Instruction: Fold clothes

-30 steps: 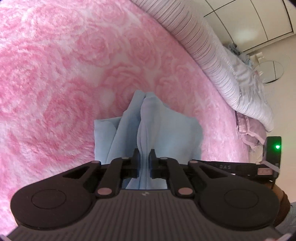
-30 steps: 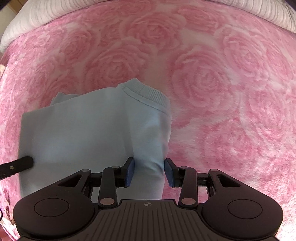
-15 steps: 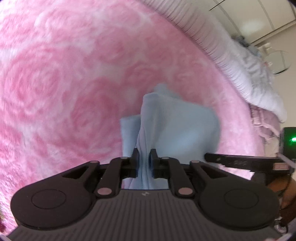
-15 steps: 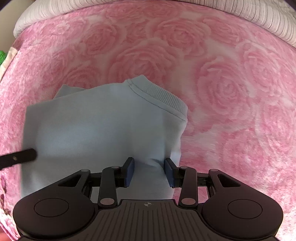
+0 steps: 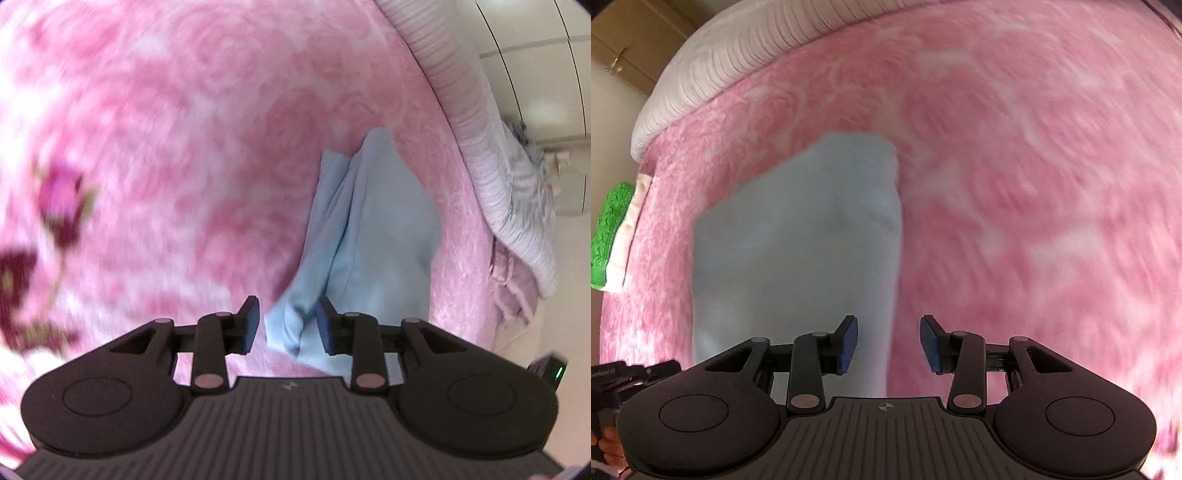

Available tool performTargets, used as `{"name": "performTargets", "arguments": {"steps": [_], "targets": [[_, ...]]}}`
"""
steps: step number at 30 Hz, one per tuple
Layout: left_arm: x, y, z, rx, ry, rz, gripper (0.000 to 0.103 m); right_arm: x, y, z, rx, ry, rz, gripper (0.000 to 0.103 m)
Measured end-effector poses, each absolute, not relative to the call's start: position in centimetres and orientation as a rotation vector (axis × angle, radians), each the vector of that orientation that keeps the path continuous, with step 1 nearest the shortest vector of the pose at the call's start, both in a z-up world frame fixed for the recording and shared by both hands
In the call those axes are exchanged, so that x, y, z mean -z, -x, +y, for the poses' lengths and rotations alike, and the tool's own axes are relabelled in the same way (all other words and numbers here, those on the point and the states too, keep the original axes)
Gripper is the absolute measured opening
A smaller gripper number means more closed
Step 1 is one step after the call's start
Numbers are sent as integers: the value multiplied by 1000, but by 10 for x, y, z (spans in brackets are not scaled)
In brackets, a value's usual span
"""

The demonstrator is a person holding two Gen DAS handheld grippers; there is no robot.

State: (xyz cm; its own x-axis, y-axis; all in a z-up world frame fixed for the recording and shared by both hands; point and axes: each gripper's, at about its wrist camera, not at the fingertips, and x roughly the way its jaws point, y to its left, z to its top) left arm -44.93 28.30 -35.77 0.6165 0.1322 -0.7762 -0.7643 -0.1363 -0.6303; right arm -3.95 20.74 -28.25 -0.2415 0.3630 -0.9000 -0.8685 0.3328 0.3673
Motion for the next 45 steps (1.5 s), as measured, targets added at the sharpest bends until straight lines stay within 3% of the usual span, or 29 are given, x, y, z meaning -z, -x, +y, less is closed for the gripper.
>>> {"name": "performTargets", "arguments": {"steps": [5,6,9,18,32,38,41,43,45], "targets": [[367,432,285,-825,1529,512,25,288,42,172,-1202,383,1465,41],[365,426,287,-816,1495,529,8,291,41,172,-1192,354,1480,41],[351,414,287,-806,1365,568,4,297,42,175,-1173,295,1508,34],[348,419,280,-861,1287,565,4,307,82,207,-1241,507,1396,31],[356,422,272,-886,1254,578,4,303,90,198,-1280,542,1322,31],[344,420,270,-893,1195,626,15,294,89,188,-1310,535,1267,31],[323,412,249,-845,963,742,20,275,91,164,-1374,594,1104,32],[309,405,233,-803,791,820,31,267,101,145,-1432,738,955,32],[298,394,215,-740,592,911,33,267,119,126,-1497,912,803,32]]}}
